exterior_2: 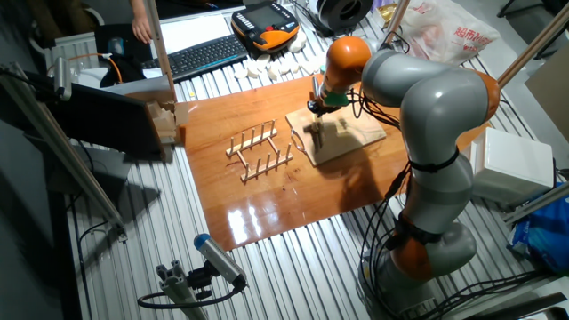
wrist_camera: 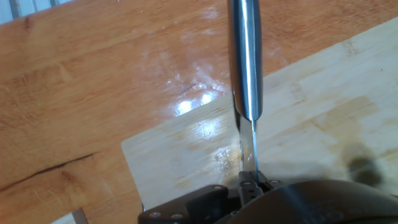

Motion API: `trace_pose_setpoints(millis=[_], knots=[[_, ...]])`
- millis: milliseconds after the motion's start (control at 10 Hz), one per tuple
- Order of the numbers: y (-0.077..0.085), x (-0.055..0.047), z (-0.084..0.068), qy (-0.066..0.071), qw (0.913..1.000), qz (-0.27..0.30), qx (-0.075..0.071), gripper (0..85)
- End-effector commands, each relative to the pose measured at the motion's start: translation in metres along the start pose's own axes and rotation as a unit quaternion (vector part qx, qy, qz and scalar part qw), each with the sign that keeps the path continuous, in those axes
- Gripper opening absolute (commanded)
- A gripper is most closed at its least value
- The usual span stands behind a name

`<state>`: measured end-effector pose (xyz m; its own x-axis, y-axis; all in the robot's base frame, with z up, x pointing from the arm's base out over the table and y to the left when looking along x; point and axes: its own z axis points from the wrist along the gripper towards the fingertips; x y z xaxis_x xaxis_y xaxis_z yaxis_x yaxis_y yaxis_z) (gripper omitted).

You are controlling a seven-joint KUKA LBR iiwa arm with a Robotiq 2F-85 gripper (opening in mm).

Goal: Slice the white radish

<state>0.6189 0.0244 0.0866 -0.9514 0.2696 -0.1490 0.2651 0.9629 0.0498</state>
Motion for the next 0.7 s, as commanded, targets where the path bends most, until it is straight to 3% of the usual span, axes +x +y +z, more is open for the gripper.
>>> trace_pose_setpoints(millis=[0,200,400,600], knots=[[0.000,0.003,0.005,0.001,1.0000,0.000,0.000,0.0],[0.001,0.001,-0.004,0.003,1.0000,-0.002,0.006,0.0],[-0.004,-0.002,-0.025,0.013,0.9998,-0.007,0.014,0.0],[-0.006,-0.003,-0.025,0.010,0.9998,-0.009,0.015,0.0]])
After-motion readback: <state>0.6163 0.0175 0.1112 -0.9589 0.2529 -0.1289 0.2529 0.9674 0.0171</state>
